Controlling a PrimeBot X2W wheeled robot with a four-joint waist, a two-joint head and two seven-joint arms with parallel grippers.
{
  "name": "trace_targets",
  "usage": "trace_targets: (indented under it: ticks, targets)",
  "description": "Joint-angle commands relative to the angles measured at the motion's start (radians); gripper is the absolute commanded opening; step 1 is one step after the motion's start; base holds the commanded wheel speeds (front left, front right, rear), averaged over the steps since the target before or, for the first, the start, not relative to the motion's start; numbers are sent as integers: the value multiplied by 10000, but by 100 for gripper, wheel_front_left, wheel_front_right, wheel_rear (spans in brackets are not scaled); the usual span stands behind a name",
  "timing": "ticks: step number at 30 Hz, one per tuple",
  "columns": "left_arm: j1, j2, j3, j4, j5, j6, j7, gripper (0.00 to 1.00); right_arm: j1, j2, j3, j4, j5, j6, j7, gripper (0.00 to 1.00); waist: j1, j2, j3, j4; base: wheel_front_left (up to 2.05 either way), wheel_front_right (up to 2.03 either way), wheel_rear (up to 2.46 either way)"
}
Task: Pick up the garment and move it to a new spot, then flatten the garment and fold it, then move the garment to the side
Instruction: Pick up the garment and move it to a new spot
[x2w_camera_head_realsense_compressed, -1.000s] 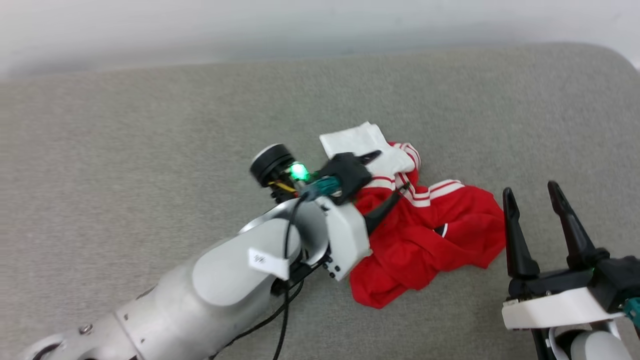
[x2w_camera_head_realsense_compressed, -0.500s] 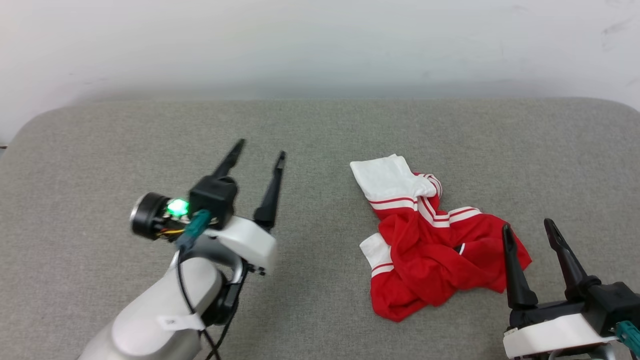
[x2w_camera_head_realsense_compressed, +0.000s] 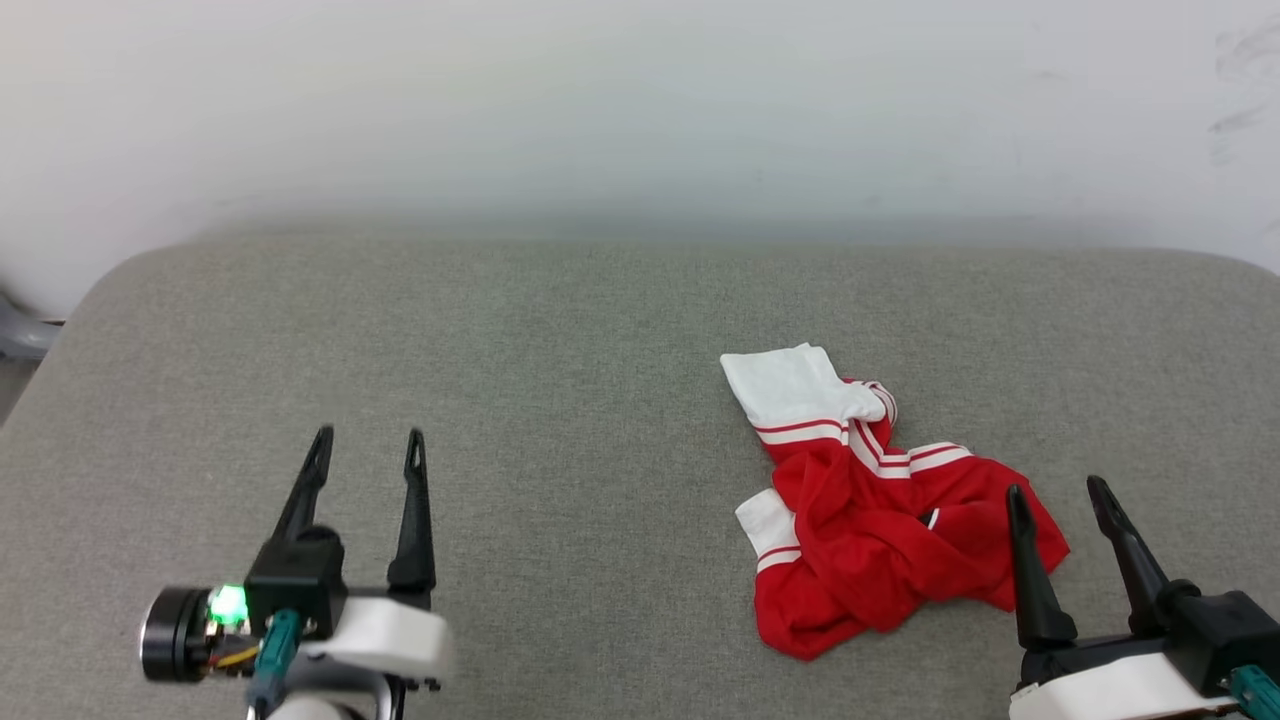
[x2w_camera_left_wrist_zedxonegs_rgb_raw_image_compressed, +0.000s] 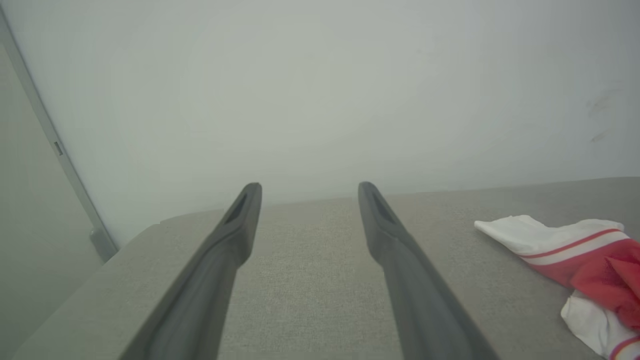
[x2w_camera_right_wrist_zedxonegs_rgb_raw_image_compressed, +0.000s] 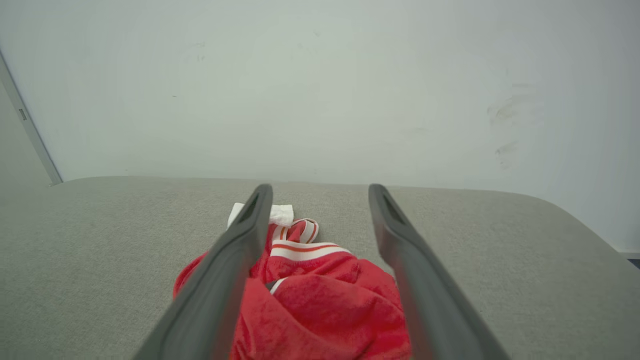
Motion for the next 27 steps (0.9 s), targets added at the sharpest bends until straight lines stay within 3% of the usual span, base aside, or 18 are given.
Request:
trace_targets:
  ticks: [1, 8, 19, 27]
  targets:
    - [339, -114, 180, -82, 172, -52, -24, 100, 99, 17, -3, 31, 109, -7, -26, 100, 1, 0, -53, 12, 0, 0, 0]
    - [1625, -925, 1318, -312, 1091, -592, -25, 100, 240, 17, -11, 159, 332, -7, -24, 100, 1, 0, -201, 35, 0, 0, 0]
    - [2368, -1893, 2533, -39, 1962, -1670, -26, 100, 459, 17, 94, 327, 513, -7, -24, 100, 1, 0, -392, -56, 0, 0, 0]
    - [2878, -2474, 2958, -100, 2439, -2074, -26, 100, 545, 17, 134, 402, 620, -7, -24, 100, 1, 0, -485, -60, 0, 0, 0]
